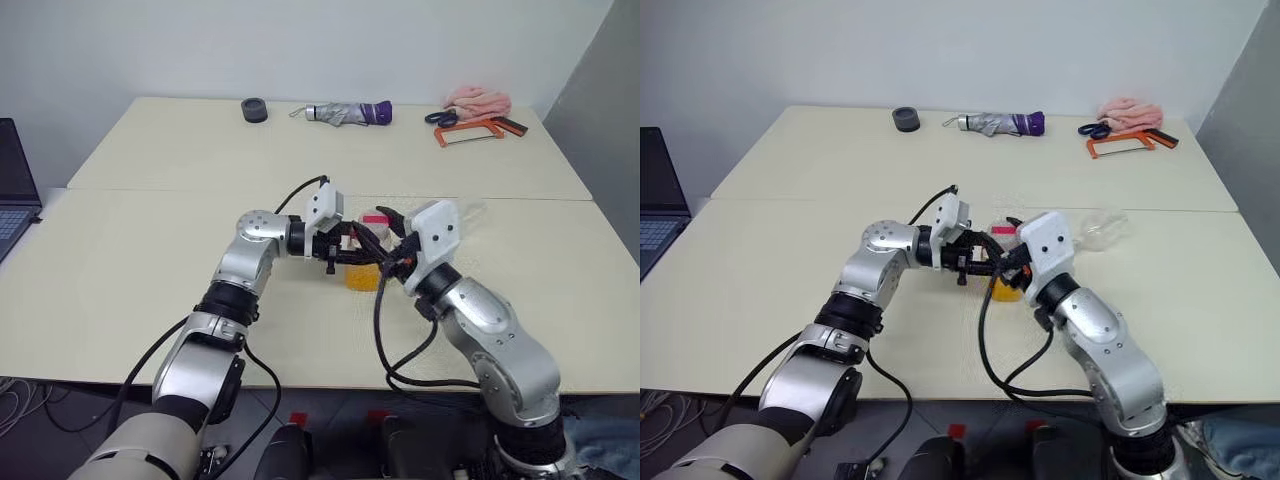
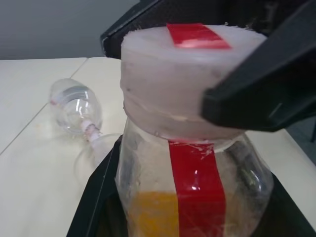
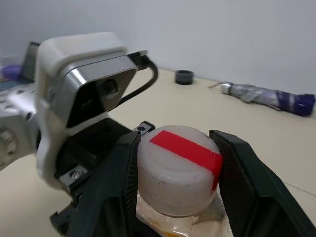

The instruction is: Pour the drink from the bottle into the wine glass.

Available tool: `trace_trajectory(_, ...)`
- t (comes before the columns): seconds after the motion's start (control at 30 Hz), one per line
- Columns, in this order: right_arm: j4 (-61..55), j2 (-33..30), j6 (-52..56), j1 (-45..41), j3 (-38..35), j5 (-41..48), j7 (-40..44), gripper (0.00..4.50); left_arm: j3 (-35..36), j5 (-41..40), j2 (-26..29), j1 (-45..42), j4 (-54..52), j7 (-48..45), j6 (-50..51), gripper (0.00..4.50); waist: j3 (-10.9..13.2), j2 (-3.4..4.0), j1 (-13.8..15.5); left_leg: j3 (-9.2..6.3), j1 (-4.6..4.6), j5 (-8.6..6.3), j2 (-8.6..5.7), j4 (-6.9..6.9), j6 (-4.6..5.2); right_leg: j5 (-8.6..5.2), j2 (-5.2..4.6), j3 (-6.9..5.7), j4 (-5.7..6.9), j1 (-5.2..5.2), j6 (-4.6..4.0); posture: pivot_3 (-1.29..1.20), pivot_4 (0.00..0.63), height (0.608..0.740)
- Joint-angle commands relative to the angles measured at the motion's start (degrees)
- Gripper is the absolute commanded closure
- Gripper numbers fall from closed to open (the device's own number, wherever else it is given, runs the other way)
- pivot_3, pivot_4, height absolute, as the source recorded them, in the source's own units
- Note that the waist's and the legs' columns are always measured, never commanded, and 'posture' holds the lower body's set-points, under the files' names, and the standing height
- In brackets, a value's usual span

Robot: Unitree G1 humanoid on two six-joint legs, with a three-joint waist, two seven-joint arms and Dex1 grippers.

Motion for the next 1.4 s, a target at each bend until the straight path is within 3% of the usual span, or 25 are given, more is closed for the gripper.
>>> trace_trajectory(0.03, 7.48, -6.56, 0.33, -8.08, -1.96, 11.04, 20.23, 2.63, 0.45, -0.69, 0.97, -2.0, -2.04, -1.42, 0.29, 2.69, 0.01, 0.0, -0.08, 0.01, 0.02, 0.0, 0.0, 0.0, 0.0, 0.0, 0.01, 0.0, 0.01, 0.02, 0.0, 0.0, 0.15, 0.74)
trace_trajectory(0.1, 16.14, -10.97, 4.29, -14.65, -5.06, 15.28, 27.49, 2.63, 0.46, -0.87, 1.5, -2.32, -2.42, -2.47, 0.53, 2.7, 0.05, 0.06, -0.55, 0.04, 0.06, 0.0, 0.03, 0.02, 0.01, 0.0, 0.06, 0.01, 0.01, 0.03, -0.01, 0.0, 0.15, 0.74)
trace_trajectory(0.2, 19.26, -12.89, 3.76, -16.72, -6.39, 16.33, 29.32, 2.63, 0.65, -1.16, 1.63, -2.28, -3.09, -2.45, 1.1, 2.7, 0.04, 0.05, -0.7, -0.01, 0.03, -0.01, 0.1, -0.03, 0.02, -0.01, 0.11, -0.15, 0.0, 0.05, -0.04, 0.0, 0.15, 0.74)
trace_trajectory(0.43, 6.69, -13.46, 4.6, -8.97, -13.83, 19.23, 21.44, 0.22, 0.82, -1.34, 1.94, -1.63, -4.09, -1.95, 1.68, 2.71, 0.05, 0.05, -0.6, -0.08, -0.11, -0.01, 0.12, -0.05, 0.02, -0.03, -0.21, -0.01, -0.01, -0.04, -0.07, 0.0, 0.15, 0.74)
trace_trajectory(0.63, -4.38, -11.86, 3.39, -4.97, -10.75, 13.53, 10.97, 0.2, 0.91, -1.06, 2.01, -2.28, -2.63, -1.93, 1.06, 2.71, 0.05, 0.05, -0.49, -0.05, -0.08, -0.01, 0.08, -0.01, 0.03, -0.04, -0.14, 0.01, 0.02, -0.02, -0.04, 0.0, 0.15, 0.74)
trace_trajectory(0.87, -2.34, -8.33, -1.36, -7.47, 0.01, 2.06, 4.8, 0.2, 0.79, -0.76, 1.37, -3.2, -0.94, -1.85, 0.12, 2.71, 0.05, 0.05, -0.75, -0.05, -0.04, 0.0, 0.06, 0.0, 0.01, -0.04, 0.02, 0.0, 0.04, -0.03, -0.05, 0.0, 0.15, 0.74)
trace_trajectory(1.4, 0.57, -9.31, -1.67, -4.44, -6.22, -0.25, 2.68, 0.2, 0.69, -0.66, 1.35, -2.81, -1.09, -2.01, -0.15, 2.71, 0.05, 0.05, -0.76, -0.07, -0.05, -0.01, 0.06, 0.0, 0.02, -0.04, -0.05, -0.01, 0.03, -0.02, -0.05, 0.0, 0.15, 0.74)
